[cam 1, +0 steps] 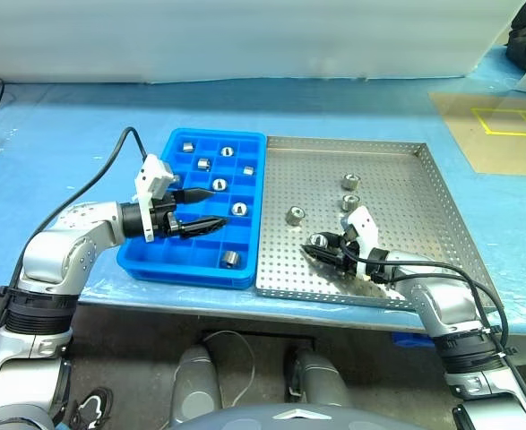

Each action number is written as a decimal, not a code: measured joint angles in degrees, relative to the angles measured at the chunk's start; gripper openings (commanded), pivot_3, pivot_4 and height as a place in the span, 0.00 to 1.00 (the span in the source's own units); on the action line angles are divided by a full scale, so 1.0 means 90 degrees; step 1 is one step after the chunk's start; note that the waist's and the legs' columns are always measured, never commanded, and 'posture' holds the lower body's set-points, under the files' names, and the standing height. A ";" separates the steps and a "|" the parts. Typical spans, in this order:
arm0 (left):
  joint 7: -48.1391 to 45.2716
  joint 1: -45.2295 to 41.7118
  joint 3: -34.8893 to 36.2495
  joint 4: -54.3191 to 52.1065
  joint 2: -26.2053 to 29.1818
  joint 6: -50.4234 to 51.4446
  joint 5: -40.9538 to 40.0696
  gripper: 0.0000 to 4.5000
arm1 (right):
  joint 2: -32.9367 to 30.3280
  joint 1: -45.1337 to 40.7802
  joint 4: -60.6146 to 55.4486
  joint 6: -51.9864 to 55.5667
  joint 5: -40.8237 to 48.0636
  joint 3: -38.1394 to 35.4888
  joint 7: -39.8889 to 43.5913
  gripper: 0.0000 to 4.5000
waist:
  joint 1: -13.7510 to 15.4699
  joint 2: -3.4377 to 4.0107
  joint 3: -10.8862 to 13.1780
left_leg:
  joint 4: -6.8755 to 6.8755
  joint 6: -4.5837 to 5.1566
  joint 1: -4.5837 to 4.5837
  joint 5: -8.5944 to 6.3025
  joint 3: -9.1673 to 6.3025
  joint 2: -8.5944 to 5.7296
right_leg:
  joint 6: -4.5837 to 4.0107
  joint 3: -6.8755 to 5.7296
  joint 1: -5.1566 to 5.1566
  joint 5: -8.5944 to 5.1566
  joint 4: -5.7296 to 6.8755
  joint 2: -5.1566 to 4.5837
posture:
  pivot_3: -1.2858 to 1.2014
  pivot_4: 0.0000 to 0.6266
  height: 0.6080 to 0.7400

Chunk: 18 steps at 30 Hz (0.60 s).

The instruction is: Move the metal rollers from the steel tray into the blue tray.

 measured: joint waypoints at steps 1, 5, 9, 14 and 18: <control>0.0004 0.0009 0.0001 -0.0002 0.0003 0.0000 -0.0001 1.00 | -0.0022 -0.0001 -0.0079 0.0105 0.0014 0.0009 0.0042 0.52 | 0.0000 0.0000 0.0000 | -0.0001 0.0000 0.0000 0.0000 0.0000 0.0000 | 0.0000 0.0000 0.0000 0.0000 -0.0002 0.0000 | 0.49 0.24 1.00; 0.0028 0.0067 0.0054 -0.0032 0.0035 0.0004 -0.0004 1.00 | -0.0024 -0.0172 -0.0589 0.0776 0.0398 0.0086 0.0203 0.52 | -0.0004 0.0002 0.0002 | -0.0007 0.0001 -0.0003 0.0000 0.0000 0.0000 | -0.0001 -0.0001 -0.0002 0.0001 -0.0008 0.0001 | 0.50 0.24 1.00; 0.0156 0.0186 0.0210 -0.0118 0.0038 0.0005 -0.0024 1.00 | 0.0071 -0.0965 -0.0900 0.1314 0.0912 -0.0085 0.0198 0.52 | 0.0012 0.0003 0.0002 | -0.0007 0.0000 -0.0002 0.0000 -0.0001 0.0000 | -0.0001 -0.0002 -0.0003 0.0001 -0.0006 0.0000 | 0.52 0.24 1.00; 0.0344 0.0457 0.0456 -0.0311 0.0057 0.0004 -0.0055 1.00 | 0.0101 -0.2005 -0.0925 0.1641 0.1267 -0.0126 0.0401 0.52 | 0.0062 0.0003 0.0002 | -0.0011 -0.0001 -0.0008 0.0000 -0.0002 0.0000 | -0.0016 -0.0007 -0.0003 0.0008 -0.0009 -0.0001 | 0.53 0.24 1.00; 0.0449 0.0564 0.0690 -0.0340 0.0162 0.0002 -0.0061 1.00 | 0.0345 -0.2675 -0.0720 0.1717 0.1369 0.0045 0.0661 0.52 | 0.0088 0.0002 0.0002 | -0.0012 -0.0001 -0.0013 0.0001 -0.0004 0.0003 | -0.0037 -0.0011 -0.0010 0.0021 -0.0009 0.0001 | 0.54 0.24 1.00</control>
